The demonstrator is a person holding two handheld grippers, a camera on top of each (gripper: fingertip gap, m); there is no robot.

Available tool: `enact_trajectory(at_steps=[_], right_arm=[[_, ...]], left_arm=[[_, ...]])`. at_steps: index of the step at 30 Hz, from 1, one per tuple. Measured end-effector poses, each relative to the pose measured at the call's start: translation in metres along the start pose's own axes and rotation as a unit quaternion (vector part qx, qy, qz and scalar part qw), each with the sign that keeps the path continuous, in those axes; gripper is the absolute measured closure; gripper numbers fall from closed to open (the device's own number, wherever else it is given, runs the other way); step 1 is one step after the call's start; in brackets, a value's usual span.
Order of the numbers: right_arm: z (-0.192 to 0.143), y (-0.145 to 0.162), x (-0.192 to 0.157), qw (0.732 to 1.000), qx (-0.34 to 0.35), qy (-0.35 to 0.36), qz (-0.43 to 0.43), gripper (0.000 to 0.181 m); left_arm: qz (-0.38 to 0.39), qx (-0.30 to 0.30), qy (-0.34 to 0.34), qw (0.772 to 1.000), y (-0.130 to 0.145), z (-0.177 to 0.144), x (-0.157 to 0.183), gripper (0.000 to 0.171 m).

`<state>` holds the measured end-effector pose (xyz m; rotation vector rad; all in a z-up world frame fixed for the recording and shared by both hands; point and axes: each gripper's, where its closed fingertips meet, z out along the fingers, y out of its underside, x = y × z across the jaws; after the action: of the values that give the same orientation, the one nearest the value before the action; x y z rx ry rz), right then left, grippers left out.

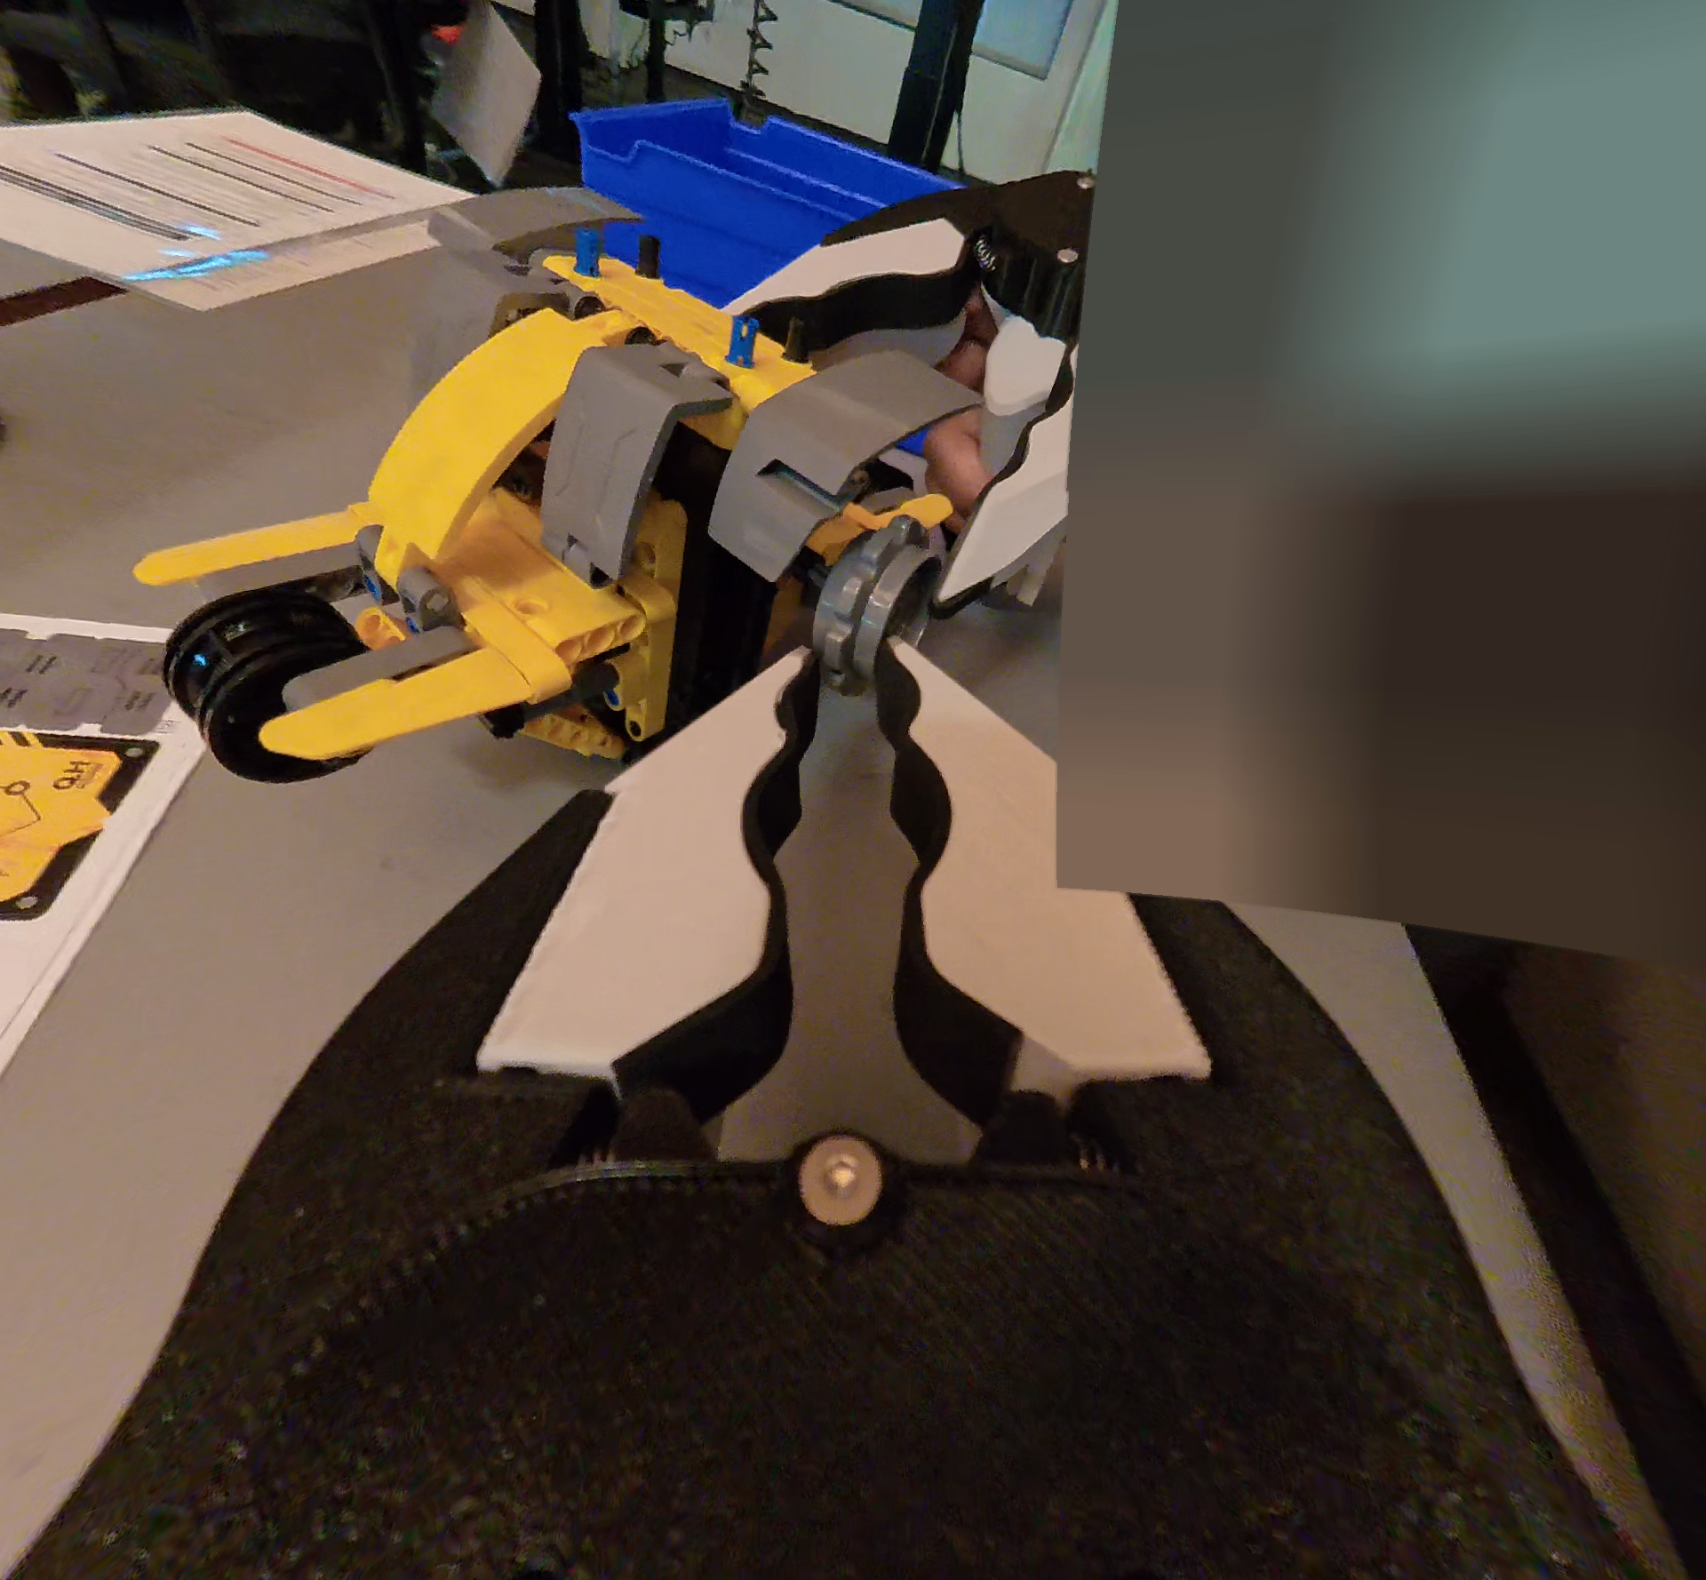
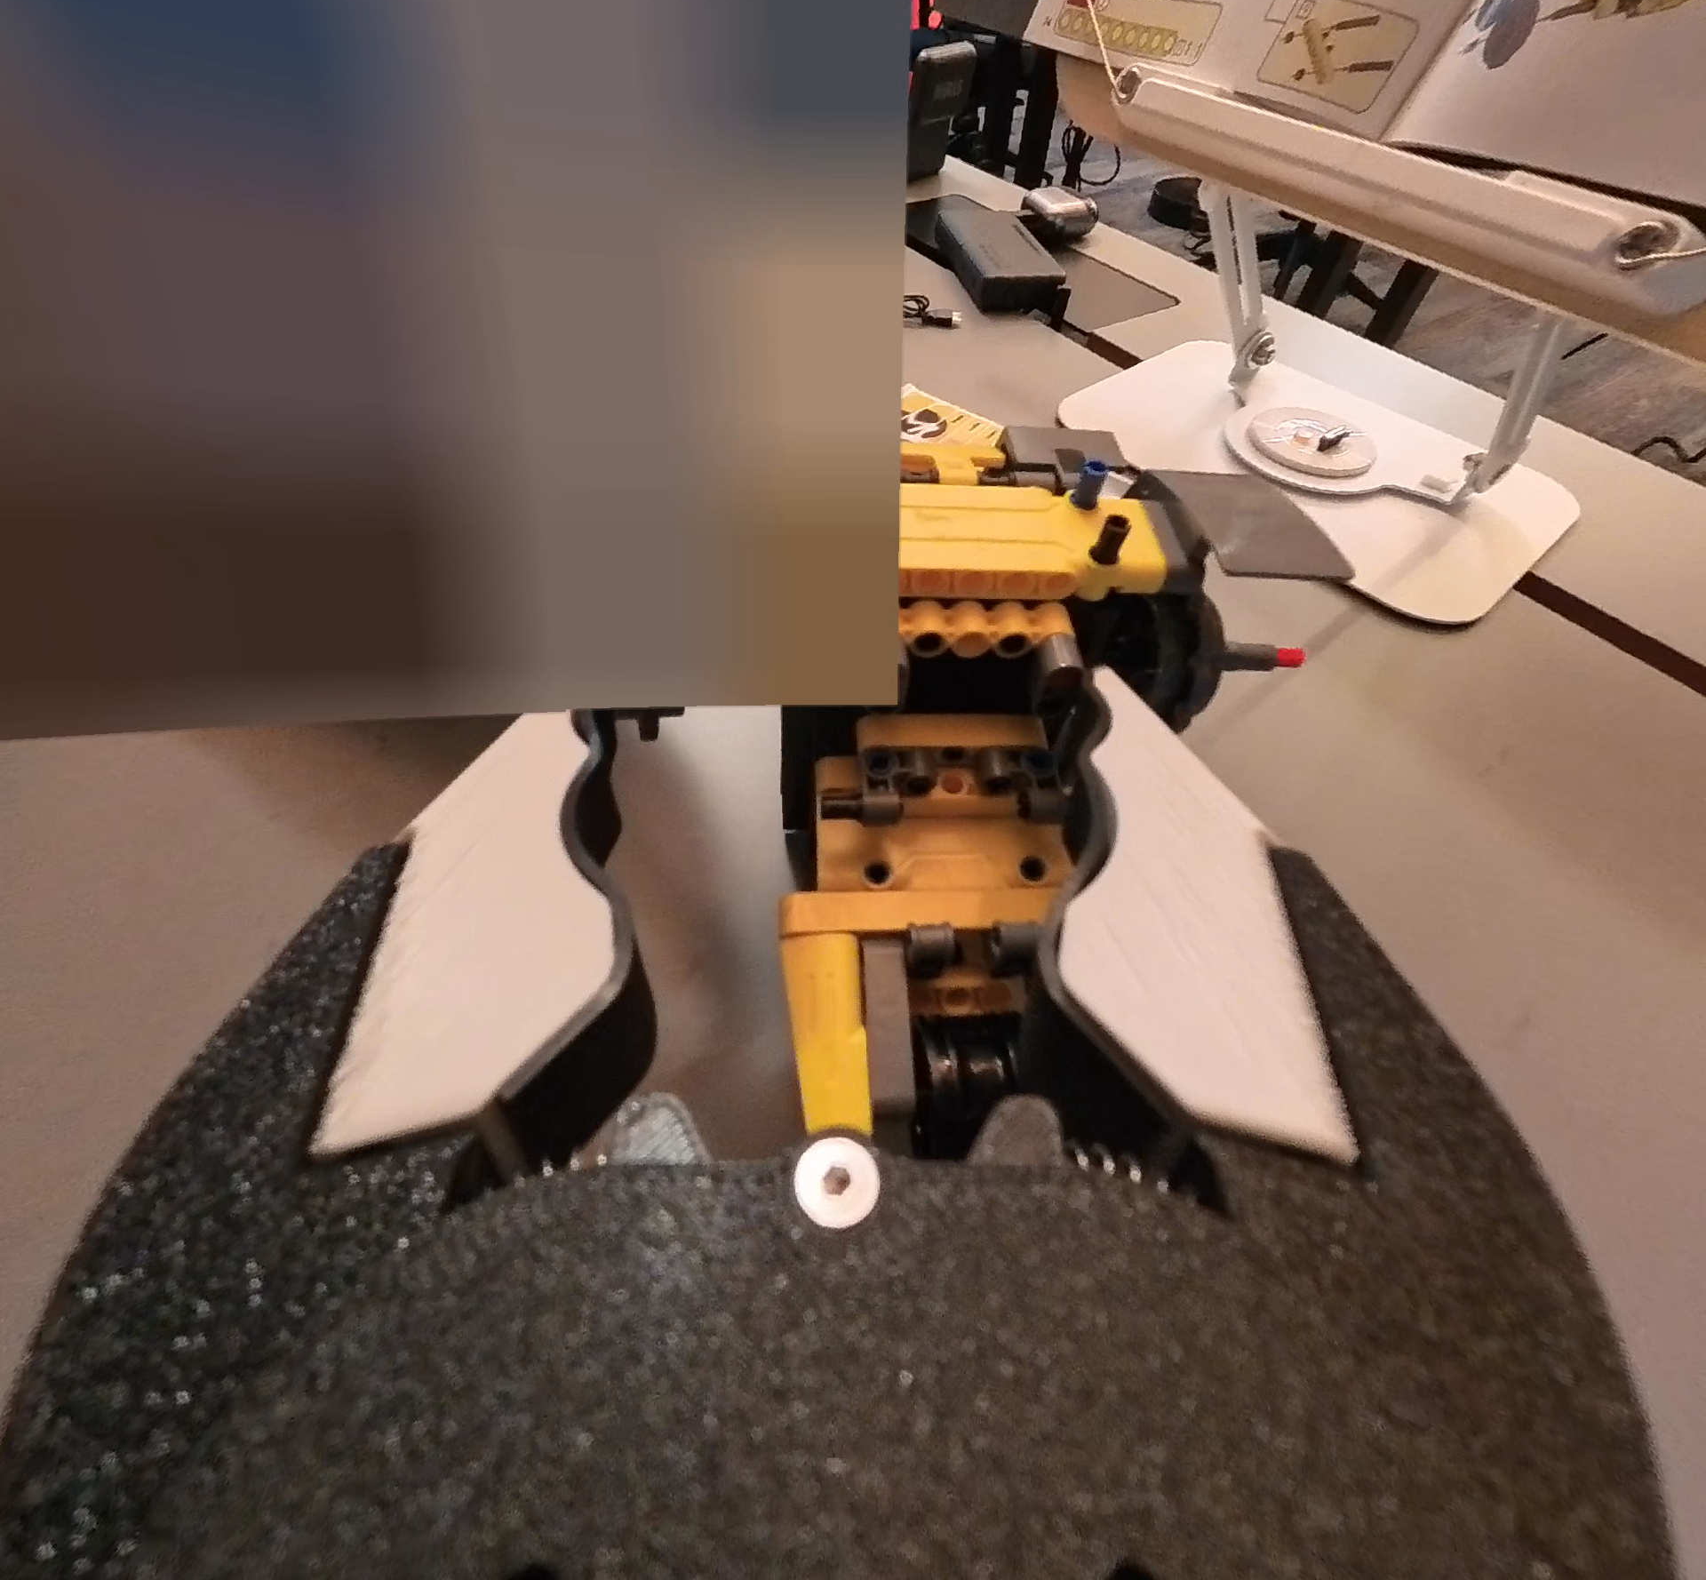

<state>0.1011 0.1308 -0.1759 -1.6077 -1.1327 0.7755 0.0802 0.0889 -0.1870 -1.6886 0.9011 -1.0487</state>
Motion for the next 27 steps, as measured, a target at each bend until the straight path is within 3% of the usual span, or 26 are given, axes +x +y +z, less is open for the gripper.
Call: enact_trajectory(at_steps=[13, 21, 27], right_arm=[[0.001, -0.001, 0.000, 1.000, 0.005, 0.002, -0.015, 0.082], [-0.010, -0.011, -0.002, 0.998, 0.042, -0.040, 0.025, 0.082], [-0.008, -0.011, -0.008, 0.999, 0.031, -0.026, -0.017, 0.080]], left_arm=[[0.045, -0.005, -0.036, 0.998, 0.001, -0.001, -0.002, 0.162], [0.029, -0.003, -0.019, 0.999, 0.002, -0.009, -0.003, 0.163], [0.011, -0.006, -0.010, 1.000, 0.003, -0.008, -0.005, 0.163]])
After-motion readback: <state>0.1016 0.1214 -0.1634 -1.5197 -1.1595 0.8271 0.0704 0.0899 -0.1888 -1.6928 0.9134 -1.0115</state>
